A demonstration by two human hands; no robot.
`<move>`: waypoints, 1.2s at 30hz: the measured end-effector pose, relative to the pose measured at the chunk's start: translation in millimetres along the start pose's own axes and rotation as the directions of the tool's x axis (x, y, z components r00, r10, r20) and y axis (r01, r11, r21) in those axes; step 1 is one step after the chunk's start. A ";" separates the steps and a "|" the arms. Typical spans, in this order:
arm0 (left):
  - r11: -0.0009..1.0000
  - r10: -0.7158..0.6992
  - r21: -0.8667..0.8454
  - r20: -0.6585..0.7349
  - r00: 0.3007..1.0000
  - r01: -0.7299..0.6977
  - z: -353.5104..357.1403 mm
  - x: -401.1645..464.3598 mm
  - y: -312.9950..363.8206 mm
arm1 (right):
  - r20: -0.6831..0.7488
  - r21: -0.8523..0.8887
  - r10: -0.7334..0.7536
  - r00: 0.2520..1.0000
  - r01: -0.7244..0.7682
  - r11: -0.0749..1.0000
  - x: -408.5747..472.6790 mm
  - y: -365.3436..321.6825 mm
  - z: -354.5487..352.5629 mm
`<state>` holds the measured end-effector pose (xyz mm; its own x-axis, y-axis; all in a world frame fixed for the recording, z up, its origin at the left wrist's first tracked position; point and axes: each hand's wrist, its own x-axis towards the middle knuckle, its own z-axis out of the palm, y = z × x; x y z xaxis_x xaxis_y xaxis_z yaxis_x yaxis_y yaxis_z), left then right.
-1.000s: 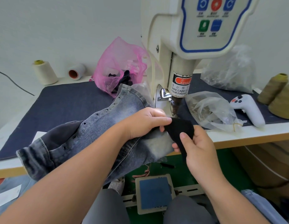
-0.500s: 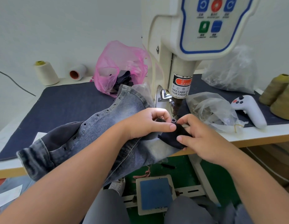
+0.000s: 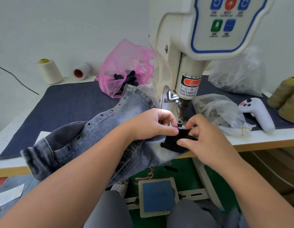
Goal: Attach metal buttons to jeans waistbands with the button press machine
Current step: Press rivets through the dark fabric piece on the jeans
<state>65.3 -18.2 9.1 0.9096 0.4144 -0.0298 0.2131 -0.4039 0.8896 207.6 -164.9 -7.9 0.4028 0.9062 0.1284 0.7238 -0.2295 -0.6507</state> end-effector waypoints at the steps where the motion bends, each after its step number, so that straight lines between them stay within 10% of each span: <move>1: 0.999 0.002 0.049 -0.003 1.000 -0.002 -0.5 -0.7 1.6 | -0.033 -0.004 -0.003 0.999 0.003 1.000 -0.8 0.2 0.6; 18: 0.913 0.081 0.409 -0.153 0.985 -0.012 -3.6 -6.7 25.5 | -0.376 -0.145 -0.236 0.896 0.195 0.970 -1.8 7.1 16.1; 30: 0.997 -0.013 0.066 -0.235 0.972 0.029 1.4 4.4 15.5 | -0.155 0.429 0.014 0.988 0.055 0.902 6.8 26.0 -2.7; 36: 0.995 -0.096 -0.056 -0.310 0.946 0.082 5.1 14.8 5.2 | -0.089 0.799 0.180 0.980 -0.038 0.601 17.4 33.5 1.7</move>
<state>81.7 -18.3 10.9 0.7294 0.6835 0.0279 0.2668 -0.3218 0.9084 237.9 -156.3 -28.7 0.5746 0.8150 0.0748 -0.0282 0.1111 -0.9934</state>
